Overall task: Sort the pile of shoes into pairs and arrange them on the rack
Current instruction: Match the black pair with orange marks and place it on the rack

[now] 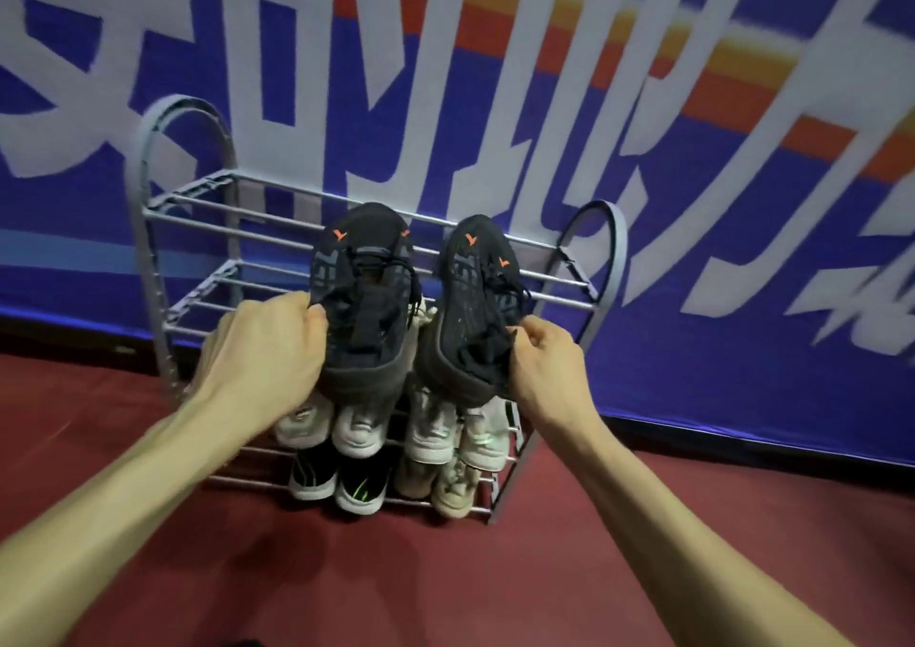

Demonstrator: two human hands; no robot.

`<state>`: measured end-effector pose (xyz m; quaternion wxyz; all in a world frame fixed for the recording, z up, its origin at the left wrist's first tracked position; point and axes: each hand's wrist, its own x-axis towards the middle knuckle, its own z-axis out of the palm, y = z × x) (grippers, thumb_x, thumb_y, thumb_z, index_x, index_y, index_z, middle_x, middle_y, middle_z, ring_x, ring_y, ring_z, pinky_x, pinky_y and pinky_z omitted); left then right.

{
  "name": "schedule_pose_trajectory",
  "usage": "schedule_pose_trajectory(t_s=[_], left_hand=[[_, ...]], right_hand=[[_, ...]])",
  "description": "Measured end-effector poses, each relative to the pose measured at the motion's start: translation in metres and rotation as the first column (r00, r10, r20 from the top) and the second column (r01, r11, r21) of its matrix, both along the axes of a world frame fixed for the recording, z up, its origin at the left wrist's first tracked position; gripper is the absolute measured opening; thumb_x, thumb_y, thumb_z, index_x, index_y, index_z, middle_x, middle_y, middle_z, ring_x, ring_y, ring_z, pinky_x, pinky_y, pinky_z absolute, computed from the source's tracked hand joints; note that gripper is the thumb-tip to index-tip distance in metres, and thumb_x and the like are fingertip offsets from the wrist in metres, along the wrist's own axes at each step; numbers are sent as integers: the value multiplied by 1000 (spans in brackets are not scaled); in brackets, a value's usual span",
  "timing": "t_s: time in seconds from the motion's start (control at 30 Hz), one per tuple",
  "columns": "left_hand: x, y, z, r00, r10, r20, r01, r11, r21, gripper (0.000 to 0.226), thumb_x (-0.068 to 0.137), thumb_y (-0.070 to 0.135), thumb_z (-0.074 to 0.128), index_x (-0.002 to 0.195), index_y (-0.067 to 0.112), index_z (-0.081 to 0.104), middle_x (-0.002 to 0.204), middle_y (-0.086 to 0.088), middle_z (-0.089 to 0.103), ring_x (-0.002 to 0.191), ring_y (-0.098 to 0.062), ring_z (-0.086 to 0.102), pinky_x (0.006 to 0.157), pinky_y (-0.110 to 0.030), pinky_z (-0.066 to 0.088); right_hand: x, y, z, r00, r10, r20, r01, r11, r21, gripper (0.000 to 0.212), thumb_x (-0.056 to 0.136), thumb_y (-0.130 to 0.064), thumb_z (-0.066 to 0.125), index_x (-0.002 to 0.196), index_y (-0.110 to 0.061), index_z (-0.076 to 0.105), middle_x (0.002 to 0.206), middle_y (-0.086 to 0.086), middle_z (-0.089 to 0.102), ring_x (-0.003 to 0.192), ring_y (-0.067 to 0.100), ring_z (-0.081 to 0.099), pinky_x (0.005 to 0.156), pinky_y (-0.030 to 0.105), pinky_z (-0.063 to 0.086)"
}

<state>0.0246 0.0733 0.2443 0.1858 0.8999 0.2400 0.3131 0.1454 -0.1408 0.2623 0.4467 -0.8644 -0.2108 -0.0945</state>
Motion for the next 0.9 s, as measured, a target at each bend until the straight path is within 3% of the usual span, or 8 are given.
schedule_pose_trajectory(t_s=[0.07,0.2,0.3,0.43,0.53,0.6,0.8,0.9], left_hand=[[29,-5,14,998,-64,-8,64,998,19,36,93,34,36,63,16,35,83,-29,63,84,-49,59,68,-44,43],[101,-22,45,993,-111,-50,112,994,7,30,90,32,38,73,13,53,96,-28,64,87,-43,57,70,-40,43],[151,-42,55,992,-93,-84,89,995,-55,24,91,25,42,87,8,59,108,-25,62,92,-40,55,70,-38,37],[193,-54,55,992,-27,-124,11,992,-126,28,92,21,44,106,6,63,116,-20,61,107,-41,55,74,-39,37],[205,-50,57,994,32,-109,-45,991,-124,26,90,20,47,104,5,63,113,-20,62,102,-40,56,71,-38,38],[207,-49,59,993,74,-93,-85,988,-129,25,91,18,47,105,5,62,113,-20,62,104,-39,55,72,-38,36],[200,-63,62,992,124,-15,-125,986,-109,23,93,11,43,103,5,63,105,-17,65,88,-33,57,69,-37,40],[190,-63,56,994,101,-33,-105,982,-156,28,96,16,40,109,5,62,112,-18,63,98,-36,58,70,-38,39]], right_hand=[[24,-11,12,999,-40,13,40,999,-28,29,87,-21,44,61,-8,45,59,9,53,59,23,43,55,34,37],[86,-20,37,993,-111,41,117,975,-189,30,87,-19,42,67,-1,56,68,20,63,71,39,61,65,41,47],[123,-17,55,975,-198,100,221,918,-330,25,87,-16,42,75,-1,58,76,18,62,73,38,57,63,37,45],[135,-12,65,911,-350,218,408,840,-357,14,91,-15,39,89,-9,51,87,14,50,78,33,46,66,38,39],[131,-4,62,949,-291,124,313,919,-241,45,89,-42,34,100,-6,58,93,14,58,84,33,53,71,37,42],[126,-3,54,976,-202,82,216,946,-242,51,85,-50,38,100,-8,63,91,14,64,82,31,59,64,33,43],[111,-22,58,989,-143,35,147,970,-195,31,90,-16,40,86,4,63,78,13,58,65,23,49,49,28,37],[100,-25,54,981,-184,59,192,964,-183,27,90,-12,37,87,2,59,83,13,58,59,18,47,42,23,36]])
